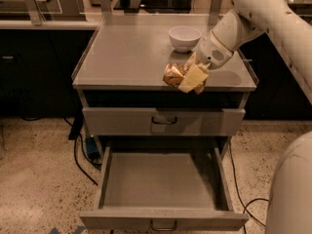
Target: Place orange can into middle drawer
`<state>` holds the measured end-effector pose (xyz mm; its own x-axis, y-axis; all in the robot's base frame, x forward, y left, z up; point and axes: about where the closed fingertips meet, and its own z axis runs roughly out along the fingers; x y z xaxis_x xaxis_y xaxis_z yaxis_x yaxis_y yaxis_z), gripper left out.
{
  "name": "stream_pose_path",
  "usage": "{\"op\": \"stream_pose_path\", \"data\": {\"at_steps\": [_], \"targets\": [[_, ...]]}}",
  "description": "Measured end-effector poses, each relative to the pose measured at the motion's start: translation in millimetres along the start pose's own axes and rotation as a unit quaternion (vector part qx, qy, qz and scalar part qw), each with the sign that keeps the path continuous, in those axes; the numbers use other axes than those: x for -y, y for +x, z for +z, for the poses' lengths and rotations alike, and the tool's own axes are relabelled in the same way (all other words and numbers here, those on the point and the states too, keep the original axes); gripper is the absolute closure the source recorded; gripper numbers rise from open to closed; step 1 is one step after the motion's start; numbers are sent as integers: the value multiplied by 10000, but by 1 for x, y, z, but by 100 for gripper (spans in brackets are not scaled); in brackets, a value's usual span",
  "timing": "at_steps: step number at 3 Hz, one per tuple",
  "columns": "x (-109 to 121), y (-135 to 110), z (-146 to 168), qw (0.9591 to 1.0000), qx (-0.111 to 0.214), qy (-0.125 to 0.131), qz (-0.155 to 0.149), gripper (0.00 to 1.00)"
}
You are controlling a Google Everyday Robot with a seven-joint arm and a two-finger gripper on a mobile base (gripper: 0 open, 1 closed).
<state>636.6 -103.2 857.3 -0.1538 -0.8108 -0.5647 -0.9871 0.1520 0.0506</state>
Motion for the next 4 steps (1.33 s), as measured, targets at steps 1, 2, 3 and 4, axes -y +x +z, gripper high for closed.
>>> {"op": "stream_pose_path", "data": {"at_steps": [1,2,3,4], "targets": [[-27,7,-1,9999,-42,30,139,100],[-72,30,13,9986,-97,-329,402,100],[-103,58,43,9960,-257,-658,544,100],[-89,90,89,9947,-484,-725,549,100]]}}
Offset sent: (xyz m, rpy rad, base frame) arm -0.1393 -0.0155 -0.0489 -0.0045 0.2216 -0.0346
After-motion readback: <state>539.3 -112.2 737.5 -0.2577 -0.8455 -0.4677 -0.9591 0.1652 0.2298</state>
